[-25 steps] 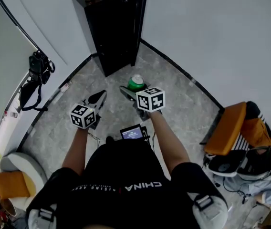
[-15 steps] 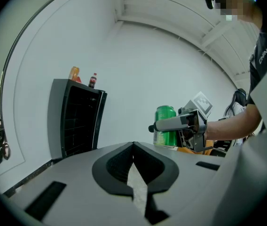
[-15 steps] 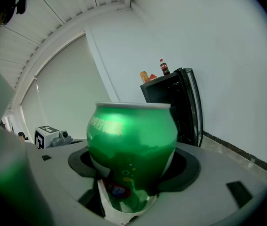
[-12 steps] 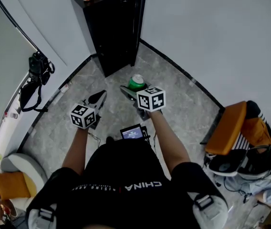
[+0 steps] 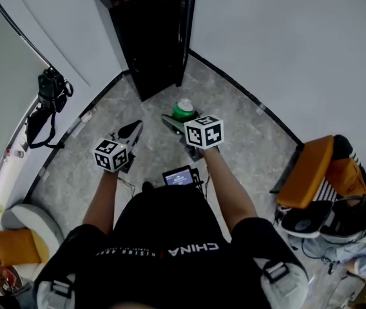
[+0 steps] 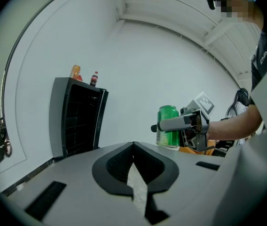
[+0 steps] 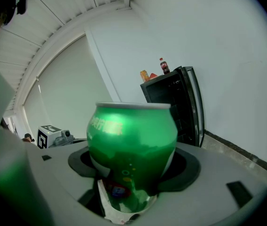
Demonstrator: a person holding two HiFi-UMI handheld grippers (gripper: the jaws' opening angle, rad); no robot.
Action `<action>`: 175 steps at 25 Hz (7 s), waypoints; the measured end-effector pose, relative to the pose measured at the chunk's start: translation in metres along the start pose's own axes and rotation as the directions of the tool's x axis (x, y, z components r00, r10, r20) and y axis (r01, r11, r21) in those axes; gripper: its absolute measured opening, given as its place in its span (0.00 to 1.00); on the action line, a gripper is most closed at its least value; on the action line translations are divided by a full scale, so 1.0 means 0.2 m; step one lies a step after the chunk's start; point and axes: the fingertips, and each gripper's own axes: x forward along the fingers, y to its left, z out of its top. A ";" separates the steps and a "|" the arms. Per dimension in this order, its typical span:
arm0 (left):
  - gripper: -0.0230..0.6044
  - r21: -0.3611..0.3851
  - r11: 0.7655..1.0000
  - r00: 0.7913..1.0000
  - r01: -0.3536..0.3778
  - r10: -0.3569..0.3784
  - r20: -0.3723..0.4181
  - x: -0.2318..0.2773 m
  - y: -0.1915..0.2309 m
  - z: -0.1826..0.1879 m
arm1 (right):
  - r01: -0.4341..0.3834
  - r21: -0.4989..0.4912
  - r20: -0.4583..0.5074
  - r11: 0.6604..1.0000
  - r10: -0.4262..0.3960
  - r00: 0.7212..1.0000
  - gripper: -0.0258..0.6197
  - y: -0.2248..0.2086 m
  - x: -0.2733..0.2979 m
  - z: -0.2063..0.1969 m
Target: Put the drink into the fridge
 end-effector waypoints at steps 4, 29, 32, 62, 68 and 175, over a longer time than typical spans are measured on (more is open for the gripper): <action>0.06 -0.001 1.000 1.000 -0.004 0.004 0.005 0.04 -0.05 0.00 | -0.009 0.002 -0.002 1.000 0.009 1.000 0.57 -0.06 -0.05 -0.01; 0.06 -0.057 0.989 0.991 -0.134 0.134 -0.004 0.31 0.20 -0.01 | -0.026 0.079 -0.013 0.997 0.027 1.000 0.57 -0.48 0.10 0.08; 0.06 -0.088 0.988 0.992 -0.128 0.128 -0.002 0.40 0.38 0.05 | -0.015 0.083 -0.025 0.996 0.017 1.000 0.57 -0.53 0.23 0.14; 0.06 -0.068 0.998 1.000 -0.007 0.006 -0.022 0.75 1.32 0.39 | 0.098 0.099 -0.035 0.990 -0.095 0.995 0.57 -0.74 1.07 0.62; 0.06 -0.071 0.996 0.998 -0.057 0.056 -0.023 0.88 1.40 0.48 | 0.053 0.091 -0.039 0.994 -0.050 0.998 0.57 -0.88 1.16 0.76; 0.06 -0.107 0.776 0.783 -0.621 0.611 -0.116 2.28 2.78 0.35 | -0.001 -0.435 -0.006 0.901 -0.002 1.000 0.57 -2.05 3.18 1.09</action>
